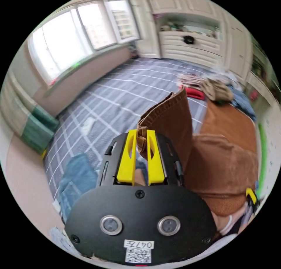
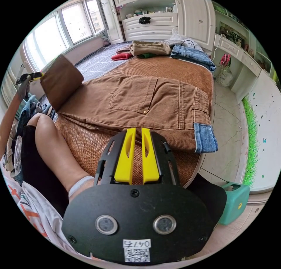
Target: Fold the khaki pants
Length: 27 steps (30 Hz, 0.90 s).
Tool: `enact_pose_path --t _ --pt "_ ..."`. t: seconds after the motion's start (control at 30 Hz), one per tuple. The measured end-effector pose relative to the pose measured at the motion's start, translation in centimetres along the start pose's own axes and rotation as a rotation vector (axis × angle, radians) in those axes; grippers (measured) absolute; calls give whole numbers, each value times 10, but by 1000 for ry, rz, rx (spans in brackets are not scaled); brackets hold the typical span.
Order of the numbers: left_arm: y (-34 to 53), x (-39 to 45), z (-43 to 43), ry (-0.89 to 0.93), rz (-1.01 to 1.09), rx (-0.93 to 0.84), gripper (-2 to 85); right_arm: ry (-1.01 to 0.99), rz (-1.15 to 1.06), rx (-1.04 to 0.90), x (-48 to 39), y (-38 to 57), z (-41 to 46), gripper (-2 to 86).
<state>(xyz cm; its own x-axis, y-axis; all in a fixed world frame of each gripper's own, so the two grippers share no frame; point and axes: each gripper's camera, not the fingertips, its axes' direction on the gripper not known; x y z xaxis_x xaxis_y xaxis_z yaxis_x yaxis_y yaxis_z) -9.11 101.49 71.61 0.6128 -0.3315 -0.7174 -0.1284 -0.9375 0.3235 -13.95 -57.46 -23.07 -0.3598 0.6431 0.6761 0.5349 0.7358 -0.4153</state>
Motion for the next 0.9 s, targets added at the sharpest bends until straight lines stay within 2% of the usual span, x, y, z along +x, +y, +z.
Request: enact_pose_path --t 0.07,0.17,0.3,0.4,0.57,0.7,0.77,0.83,0.9 --pt "20 -85 4 -183 -173 -62 130 0 2 -4 -2 -2 -1 4" --pt "61 -134 -11 -148 -228 -24 171 -2 -2 -8 -3 -5 -2 4" --pt "110 -134 -3 -106 -158 2 164 -10 -2 -17 -4 -8 -4 8" --pt "146 -119 30 -19 -107 -35 157 -27 -7 -23 -5 -10 -7 15" --pt "211 -98 121 259 -102 -168 148 -44 -22 -28 -8 -15 -13 29" --pt "262 -67 173 480 -88 -203 141 -75 -28 -15 -7 -17 -19 28" --pt "289 -29 198 616 -13 -183 135 -148 -47 79 -1 -12 -40 26" --pt "306 3 216 670 54 -189 136 -77 -32 153 5 -3 -61 33" --pt "322 32 236 707 117 -202 131 17 -49 145 11 1 -74 45"
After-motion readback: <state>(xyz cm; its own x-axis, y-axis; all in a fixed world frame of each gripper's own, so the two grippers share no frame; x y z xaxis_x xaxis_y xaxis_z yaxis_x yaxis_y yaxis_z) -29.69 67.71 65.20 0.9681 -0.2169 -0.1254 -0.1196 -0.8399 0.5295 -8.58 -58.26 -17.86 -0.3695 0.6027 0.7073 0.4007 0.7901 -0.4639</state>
